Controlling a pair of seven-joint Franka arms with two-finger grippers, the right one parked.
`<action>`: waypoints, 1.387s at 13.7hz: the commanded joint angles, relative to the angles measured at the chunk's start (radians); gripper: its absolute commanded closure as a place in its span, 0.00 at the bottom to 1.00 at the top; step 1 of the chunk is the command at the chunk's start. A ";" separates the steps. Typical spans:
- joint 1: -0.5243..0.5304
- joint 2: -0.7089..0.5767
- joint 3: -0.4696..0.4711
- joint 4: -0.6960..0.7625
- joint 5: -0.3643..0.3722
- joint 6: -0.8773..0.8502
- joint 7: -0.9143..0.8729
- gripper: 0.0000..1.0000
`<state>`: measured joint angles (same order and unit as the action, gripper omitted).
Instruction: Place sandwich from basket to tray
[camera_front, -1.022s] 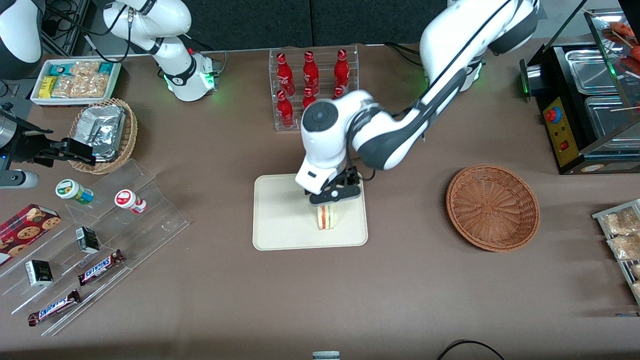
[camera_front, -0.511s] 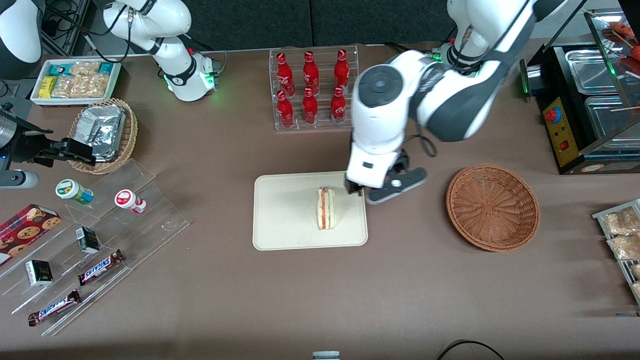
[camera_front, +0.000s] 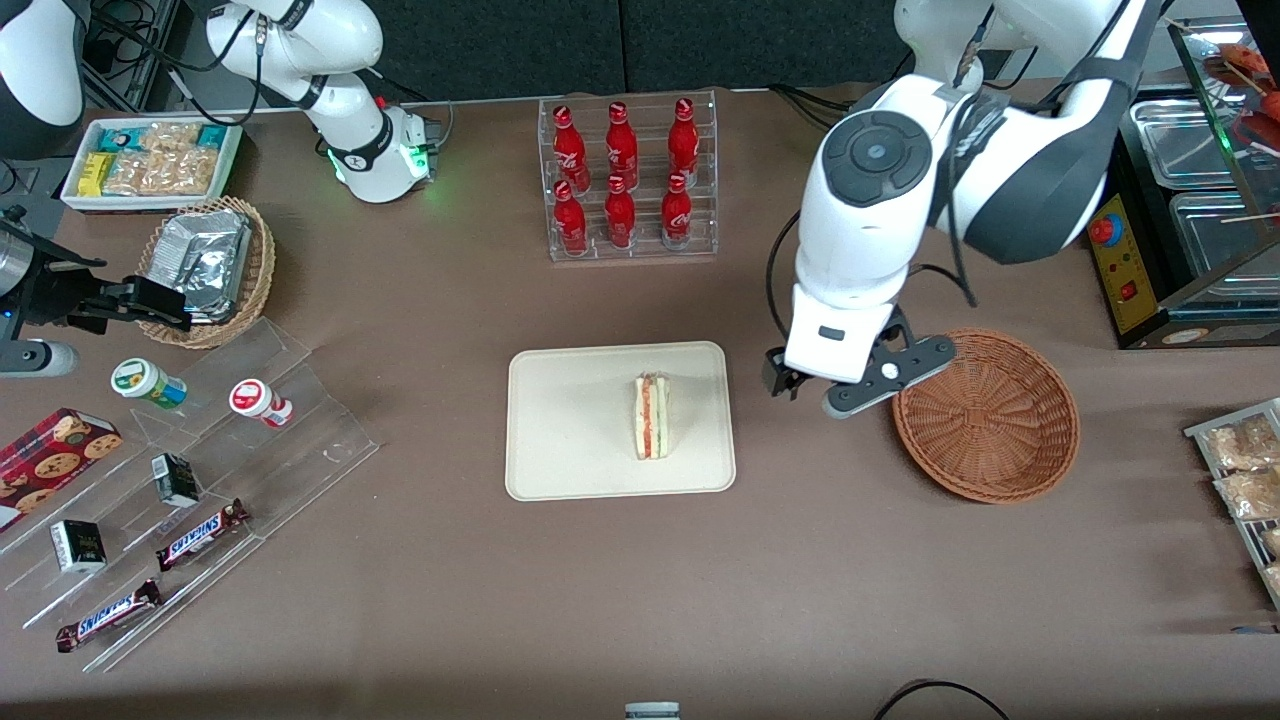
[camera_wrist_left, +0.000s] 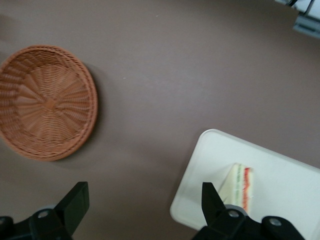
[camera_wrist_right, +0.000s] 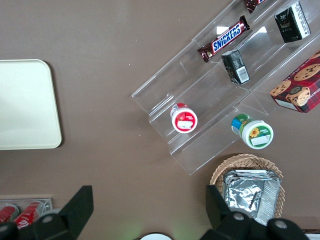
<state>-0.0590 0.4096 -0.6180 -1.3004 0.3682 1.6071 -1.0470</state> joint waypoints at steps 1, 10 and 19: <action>0.031 -0.090 0.062 -0.016 -0.066 -0.050 0.144 0.01; 0.021 -0.270 0.461 -0.031 -0.328 -0.200 0.756 0.01; -0.008 -0.498 0.641 -0.307 -0.411 -0.174 1.118 0.01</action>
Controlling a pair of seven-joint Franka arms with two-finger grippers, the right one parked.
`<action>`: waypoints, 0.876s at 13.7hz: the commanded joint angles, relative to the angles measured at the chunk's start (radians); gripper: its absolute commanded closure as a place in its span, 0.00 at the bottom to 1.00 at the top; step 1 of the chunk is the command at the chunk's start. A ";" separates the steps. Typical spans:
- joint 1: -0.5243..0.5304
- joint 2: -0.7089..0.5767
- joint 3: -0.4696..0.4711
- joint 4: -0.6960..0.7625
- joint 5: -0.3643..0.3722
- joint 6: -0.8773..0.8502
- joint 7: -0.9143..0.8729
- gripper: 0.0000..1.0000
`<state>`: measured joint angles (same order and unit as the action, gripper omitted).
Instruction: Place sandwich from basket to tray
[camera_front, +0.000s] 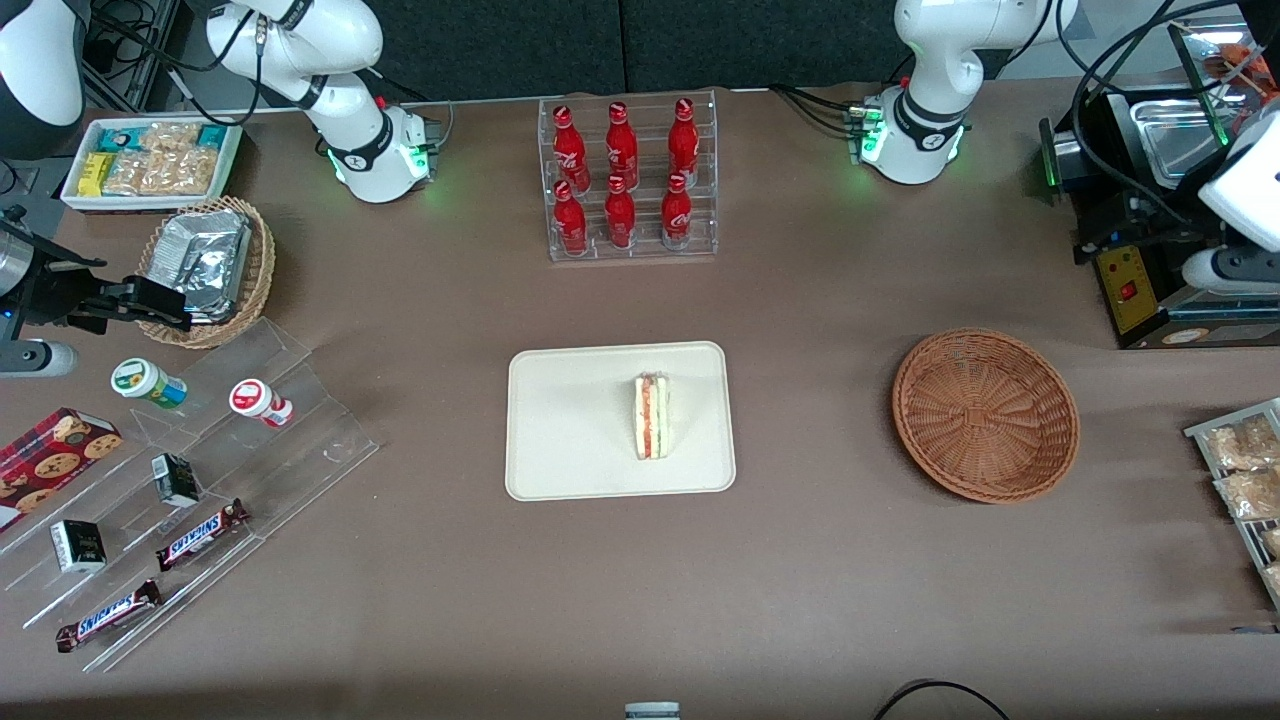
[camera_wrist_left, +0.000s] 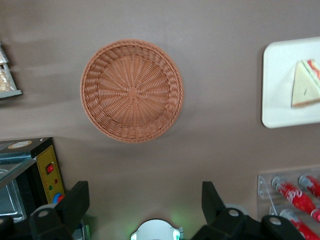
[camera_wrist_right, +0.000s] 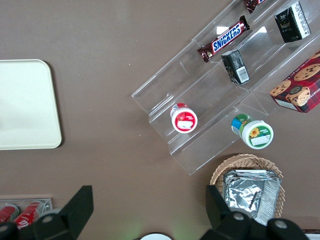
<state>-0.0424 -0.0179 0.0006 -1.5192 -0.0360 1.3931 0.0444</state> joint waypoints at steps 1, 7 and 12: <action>-0.027 -0.086 0.022 -0.107 -0.001 0.049 0.026 0.01; -0.028 -0.065 -0.001 -0.078 0.053 0.049 -0.043 0.01; -0.027 -0.059 0.002 -0.062 0.053 0.047 -0.113 0.01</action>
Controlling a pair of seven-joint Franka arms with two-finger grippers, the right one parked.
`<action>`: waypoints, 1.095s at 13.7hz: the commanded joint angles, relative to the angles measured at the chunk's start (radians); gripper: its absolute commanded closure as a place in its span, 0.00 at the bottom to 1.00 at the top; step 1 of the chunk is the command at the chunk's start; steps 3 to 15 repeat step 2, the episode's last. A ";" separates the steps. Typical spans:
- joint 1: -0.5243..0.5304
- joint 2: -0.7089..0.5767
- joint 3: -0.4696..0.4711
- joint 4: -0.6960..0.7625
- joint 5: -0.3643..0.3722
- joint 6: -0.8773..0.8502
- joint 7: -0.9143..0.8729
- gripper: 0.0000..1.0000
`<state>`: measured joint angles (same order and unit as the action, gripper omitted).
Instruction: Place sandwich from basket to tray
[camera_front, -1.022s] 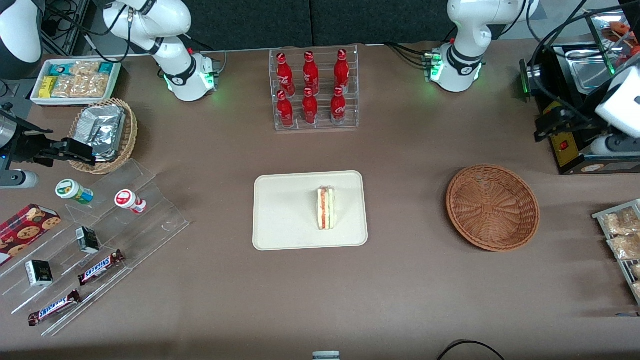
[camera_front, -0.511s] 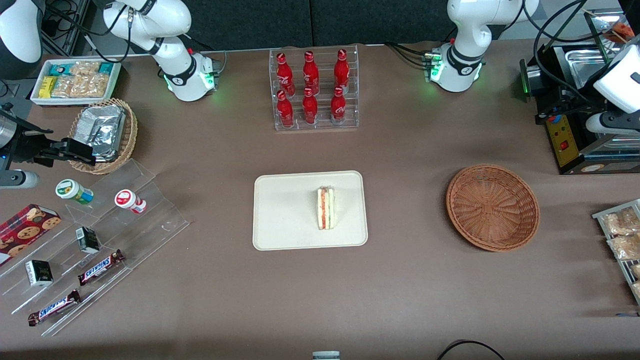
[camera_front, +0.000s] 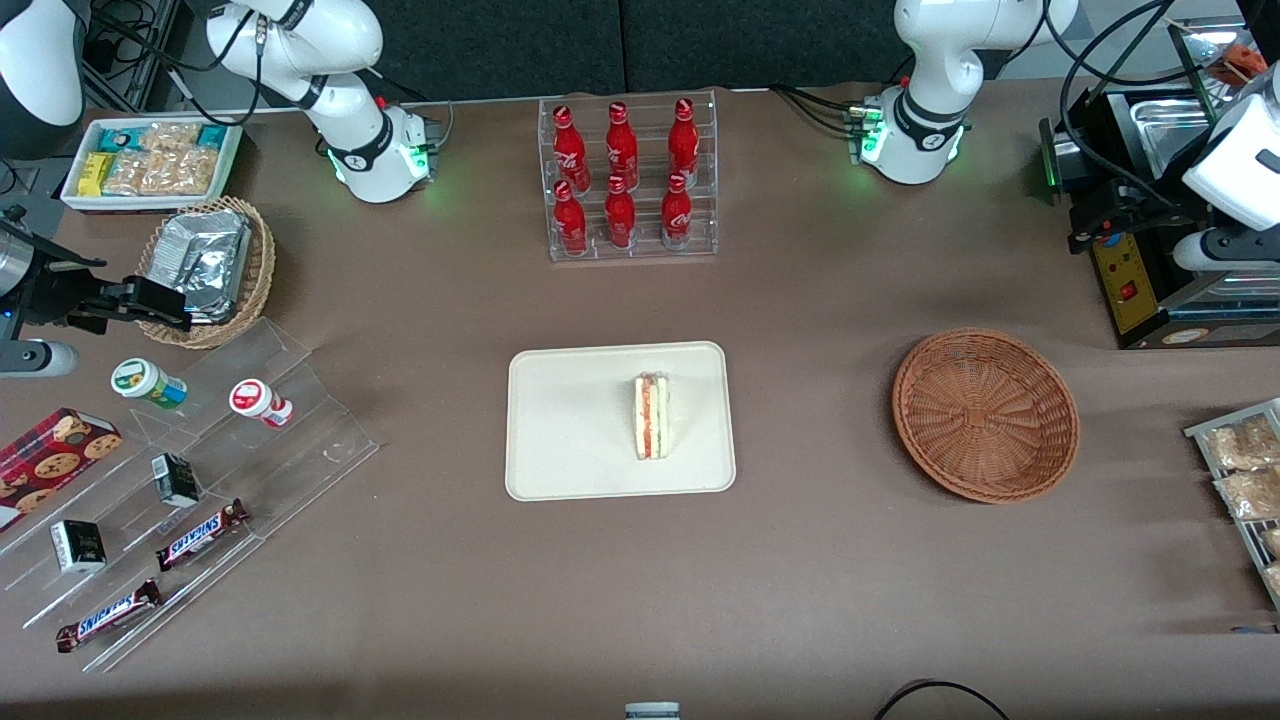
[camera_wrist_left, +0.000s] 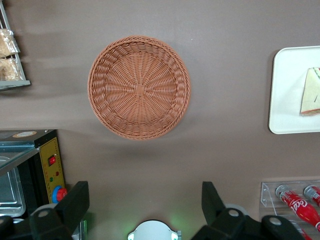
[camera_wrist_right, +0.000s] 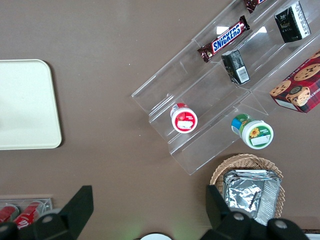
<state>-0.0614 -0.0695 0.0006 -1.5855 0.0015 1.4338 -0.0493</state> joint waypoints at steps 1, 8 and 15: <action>-0.006 -0.004 0.002 0.010 0.015 0.002 -0.014 0.01; -0.005 -0.003 0.004 0.012 0.012 0.001 -0.021 0.01; -0.005 -0.003 0.004 0.012 0.012 0.001 -0.021 0.01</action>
